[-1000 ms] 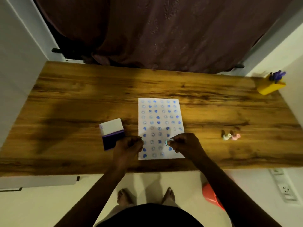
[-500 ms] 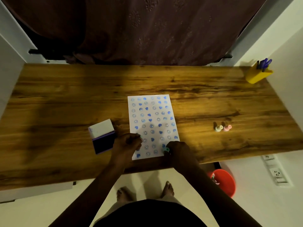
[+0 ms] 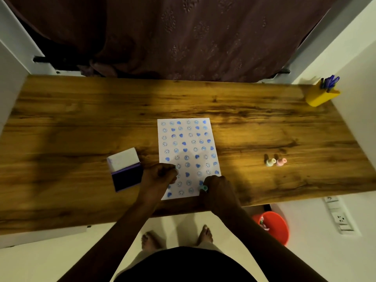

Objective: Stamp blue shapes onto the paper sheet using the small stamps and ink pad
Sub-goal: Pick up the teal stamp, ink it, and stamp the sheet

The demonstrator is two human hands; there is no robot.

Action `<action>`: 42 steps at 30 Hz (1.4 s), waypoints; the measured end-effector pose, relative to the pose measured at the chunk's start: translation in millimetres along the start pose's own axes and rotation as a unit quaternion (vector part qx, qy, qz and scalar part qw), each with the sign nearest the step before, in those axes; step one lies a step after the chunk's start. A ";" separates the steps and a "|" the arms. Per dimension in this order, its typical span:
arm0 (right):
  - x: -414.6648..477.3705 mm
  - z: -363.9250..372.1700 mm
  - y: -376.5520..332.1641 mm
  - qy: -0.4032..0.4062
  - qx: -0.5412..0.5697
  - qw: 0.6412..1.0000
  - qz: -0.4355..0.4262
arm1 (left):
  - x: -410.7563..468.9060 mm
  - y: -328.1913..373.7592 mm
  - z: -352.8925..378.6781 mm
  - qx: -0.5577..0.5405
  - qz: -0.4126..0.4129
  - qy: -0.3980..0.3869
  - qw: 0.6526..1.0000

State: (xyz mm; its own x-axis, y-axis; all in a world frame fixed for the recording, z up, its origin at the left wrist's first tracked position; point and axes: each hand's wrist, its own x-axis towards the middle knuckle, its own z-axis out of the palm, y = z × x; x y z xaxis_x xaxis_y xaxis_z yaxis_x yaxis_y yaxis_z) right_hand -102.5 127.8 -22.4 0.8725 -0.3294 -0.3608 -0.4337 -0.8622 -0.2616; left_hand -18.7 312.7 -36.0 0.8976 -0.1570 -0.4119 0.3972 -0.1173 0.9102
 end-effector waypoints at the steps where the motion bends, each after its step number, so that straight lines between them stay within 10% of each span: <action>1: 0.5 -0.9 -0.4 -0.002 -0.003 1.000 -0.001 | -1.0 2.1 2.4 -0.004 0.005 -0.002 1.000; 11: 5.3 -27.5 18.3 -0.041 0.158 0.985 0.051 | -14.8 20.9 21.5 -0.001 0.030 -0.011 0.999; 16: -8.2 -55.8 47.8 -0.048 0.564 0.816 0.114 | -20.9 28.8 38.1 -0.002 0.022 -0.038 0.999; 21: -16.9 -70.3 63.3 -0.070 0.644 0.760 0.046 | -32.5 37.7 64.6 -0.005 0.034 -0.094 0.995; 42: -13.0 -105.5 126.8 -0.046 0.587 0.806 -0.056 | -59.9 59.6 149.7 -0.057 0.045 -0.142 0.987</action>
State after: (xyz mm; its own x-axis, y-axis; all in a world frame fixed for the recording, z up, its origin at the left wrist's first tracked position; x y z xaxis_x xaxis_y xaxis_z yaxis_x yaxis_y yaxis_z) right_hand -145.1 -17.8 43.5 0.9242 -0.1982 -0.3265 -0.3140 0.0925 -0.9449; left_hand -77.4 168.3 36.5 0.8467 -0.4326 -0.3097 0.3519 0.0188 0.9359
